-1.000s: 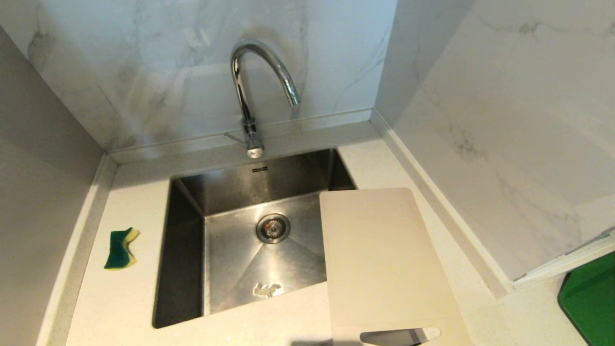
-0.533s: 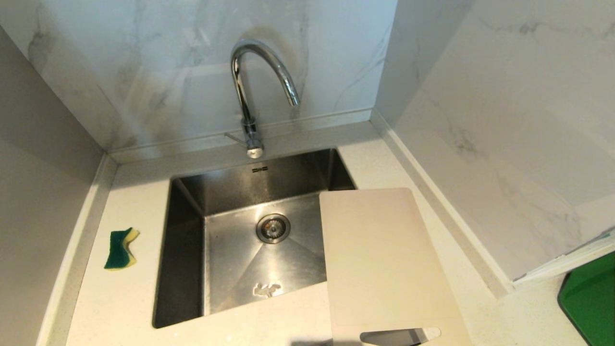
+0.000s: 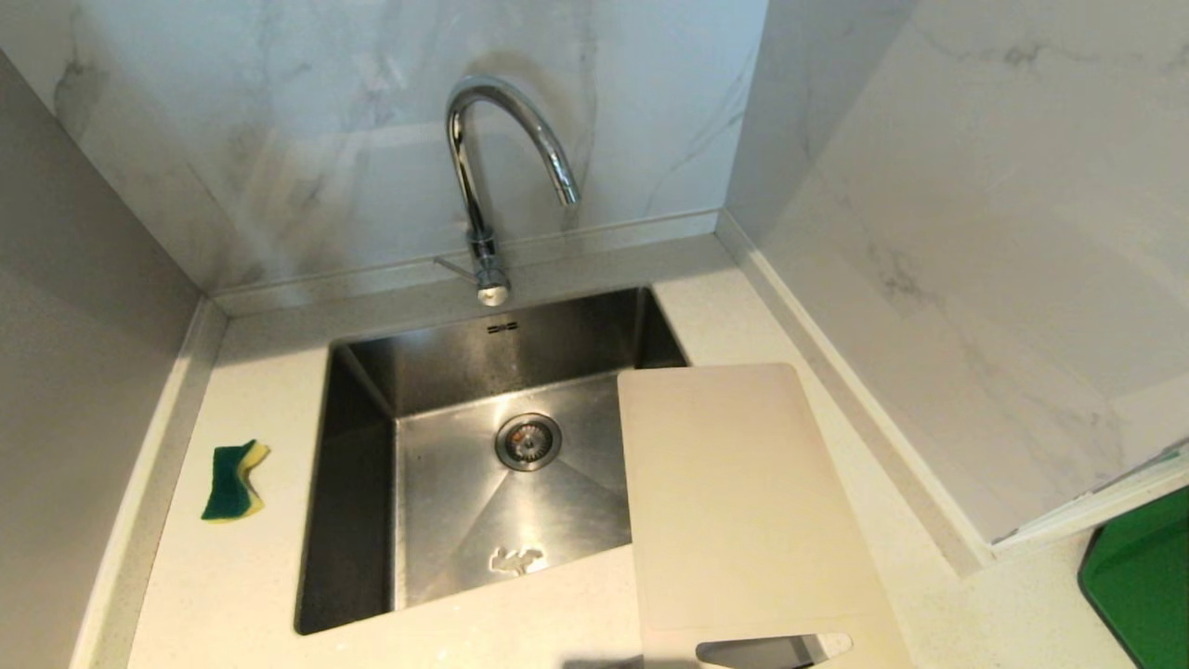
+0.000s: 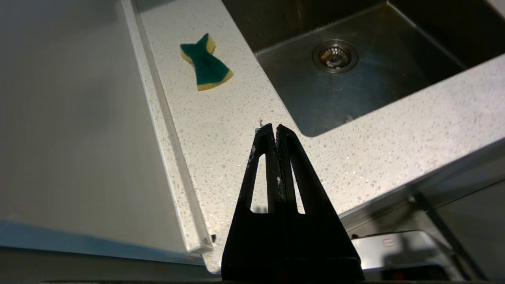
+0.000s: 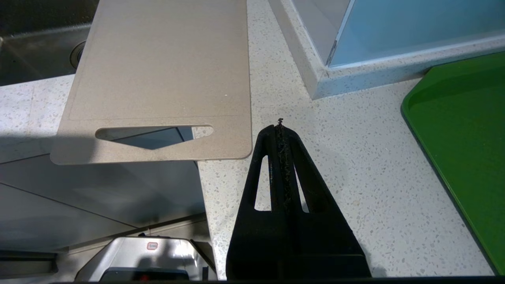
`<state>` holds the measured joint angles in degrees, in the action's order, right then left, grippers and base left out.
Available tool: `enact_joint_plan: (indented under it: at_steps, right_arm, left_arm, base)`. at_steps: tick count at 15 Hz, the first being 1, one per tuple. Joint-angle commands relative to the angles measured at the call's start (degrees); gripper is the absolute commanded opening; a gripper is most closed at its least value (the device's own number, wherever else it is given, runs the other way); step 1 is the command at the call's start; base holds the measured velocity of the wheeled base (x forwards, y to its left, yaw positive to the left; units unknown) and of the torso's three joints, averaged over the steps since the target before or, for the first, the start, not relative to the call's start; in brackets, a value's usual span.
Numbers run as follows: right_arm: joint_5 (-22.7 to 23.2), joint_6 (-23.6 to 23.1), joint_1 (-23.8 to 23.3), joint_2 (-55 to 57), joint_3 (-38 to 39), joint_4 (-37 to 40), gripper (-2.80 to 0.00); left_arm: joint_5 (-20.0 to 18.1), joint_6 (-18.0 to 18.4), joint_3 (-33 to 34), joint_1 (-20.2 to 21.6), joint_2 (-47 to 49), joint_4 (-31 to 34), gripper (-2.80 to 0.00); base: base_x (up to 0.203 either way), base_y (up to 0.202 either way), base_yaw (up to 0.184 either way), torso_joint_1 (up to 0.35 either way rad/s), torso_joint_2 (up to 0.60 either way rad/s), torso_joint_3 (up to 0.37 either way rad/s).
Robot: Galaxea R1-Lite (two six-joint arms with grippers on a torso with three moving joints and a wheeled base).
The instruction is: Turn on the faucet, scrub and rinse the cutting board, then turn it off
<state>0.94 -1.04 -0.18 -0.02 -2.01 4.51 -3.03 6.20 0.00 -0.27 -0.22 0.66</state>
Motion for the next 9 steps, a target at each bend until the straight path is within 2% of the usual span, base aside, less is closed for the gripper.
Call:
enact_joint_plan:
  at_steps: [1, 3, 5, 6, 7, 9]
  right_arm:
    - [0.05, -0.02, 0.01, -0.06, -0.01, 0.06, -2.80]
    - [0.03, -0.02, 0.01, -0.06, -0.01, 0.03, -2.80]
    - [0.03, -0.02, 0.01, -0.06, -0.01, 0.06, -2.80]
    - [0.03, -0.02, 0.00, -0.06, -0.01, 0.04, -2.80]
    - [0.03, -0.02, 0.01, -0.06, -0.01, 0.05, -2.80]
    - [0.03, -0.02, 0.01, -0.06, -0.01, -0.03, -2.80]
  left_arm:
    - [1.64, -2.02, 0.18, 0.00, 0.04, -0.17, -2.80]
    - [2.58, -1.32, 0.09, 0.00, 0.04, -0.04, -2.80]
    - [1.58, 2.64, 0.09, 0.00, 0.04, 0.06, -2.80]
    - [1.13, 3.04, 0.18, 0.00, 0.04, -0.04, -2.80]
    - [1.19, 1.60, 0.18, 0.00, 0.04, -0.12, -2.80]
    - [2.66, -3.99, 0.18, 0.00, 0.04, -0.45, -2.80]
  base:
    - [0.000, 0.000, 0.000, 0.000, 0.00, 0.000]
    - [0.000, 0.000, 0.000, 0.000, 0.00, 0.000]
    - [0.000, 0.000, 0.000, 0.000, 0.00, 0.000]
    - [0.000, 0.000, 0.000, 0.000, 0.00, 0.000]
    - [0.000, 0.000, 0.000, 0.000, 0.00, 0.000]
    - [0.000, 0.000, 0.000, 0.000, 0.00, 0.000]
